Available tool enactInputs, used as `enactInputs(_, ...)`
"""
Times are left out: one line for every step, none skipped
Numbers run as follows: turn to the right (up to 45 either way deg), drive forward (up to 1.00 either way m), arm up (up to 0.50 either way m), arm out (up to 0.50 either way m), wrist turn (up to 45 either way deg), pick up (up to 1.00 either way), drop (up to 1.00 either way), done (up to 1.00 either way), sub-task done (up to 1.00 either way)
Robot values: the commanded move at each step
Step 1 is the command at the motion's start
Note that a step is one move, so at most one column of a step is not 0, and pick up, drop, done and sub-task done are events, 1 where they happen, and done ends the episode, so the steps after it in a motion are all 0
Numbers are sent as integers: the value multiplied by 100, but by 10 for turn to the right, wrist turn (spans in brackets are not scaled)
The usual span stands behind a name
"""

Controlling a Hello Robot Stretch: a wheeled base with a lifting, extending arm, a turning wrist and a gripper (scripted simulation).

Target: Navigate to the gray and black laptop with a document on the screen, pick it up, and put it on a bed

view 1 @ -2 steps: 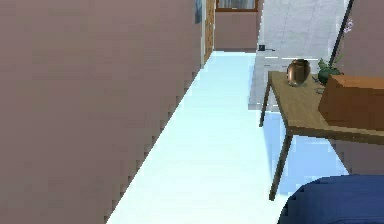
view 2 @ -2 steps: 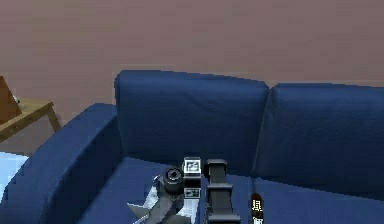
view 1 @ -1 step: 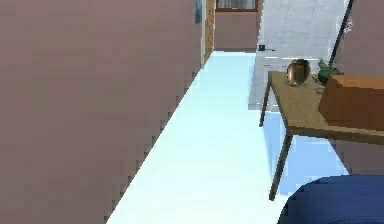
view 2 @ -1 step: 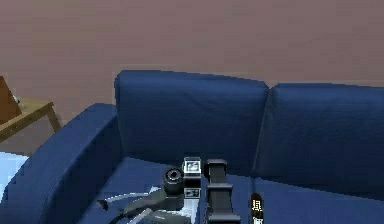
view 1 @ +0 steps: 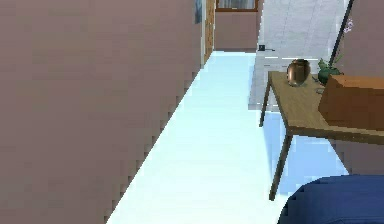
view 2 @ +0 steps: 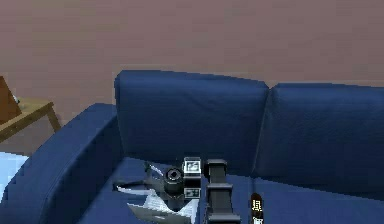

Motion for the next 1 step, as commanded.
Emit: enactInputs(0,0,0,0,450,0,0,0,0)
